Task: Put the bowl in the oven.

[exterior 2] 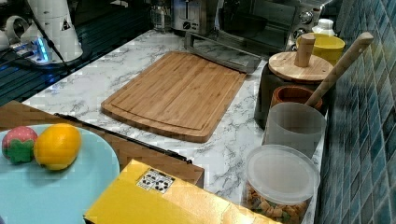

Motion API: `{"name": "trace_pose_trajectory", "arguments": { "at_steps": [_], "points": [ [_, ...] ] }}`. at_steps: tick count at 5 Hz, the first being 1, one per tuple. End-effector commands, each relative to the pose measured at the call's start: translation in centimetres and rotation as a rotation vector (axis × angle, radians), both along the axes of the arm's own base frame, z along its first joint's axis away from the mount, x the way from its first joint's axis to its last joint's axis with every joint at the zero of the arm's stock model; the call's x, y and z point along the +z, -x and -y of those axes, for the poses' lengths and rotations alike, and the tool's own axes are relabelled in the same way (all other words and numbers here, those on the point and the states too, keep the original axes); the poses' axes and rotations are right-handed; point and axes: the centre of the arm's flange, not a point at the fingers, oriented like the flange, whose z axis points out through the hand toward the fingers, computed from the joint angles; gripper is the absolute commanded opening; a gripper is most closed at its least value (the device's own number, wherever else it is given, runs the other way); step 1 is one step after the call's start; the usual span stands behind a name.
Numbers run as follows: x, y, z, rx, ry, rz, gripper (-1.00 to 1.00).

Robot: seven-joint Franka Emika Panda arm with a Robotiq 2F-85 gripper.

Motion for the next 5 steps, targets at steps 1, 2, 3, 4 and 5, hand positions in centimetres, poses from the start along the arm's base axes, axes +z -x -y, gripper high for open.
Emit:
{"name": "trace_pose_trajectory", "arguments": {
  "at_steps": [1,2,3,4,5],
  "points": [
    [5.6,-1.7,-4.7,-0.057,-0.182,0.215,-1.0],
    [4.2,-2.6,-5.7,-0.085,-0.208,0.211,-1.0],
    [2.6,-3.2,-6.9,-0.104,-0.253,0.186,-1.0],
    [0.8,-3.2,-8.7,-0.099,-0.274,0.154,-1.0],
    [1.1,-2.9,-8.9,-0.132,-0.359,0.169,-1.0]
  ]
}}
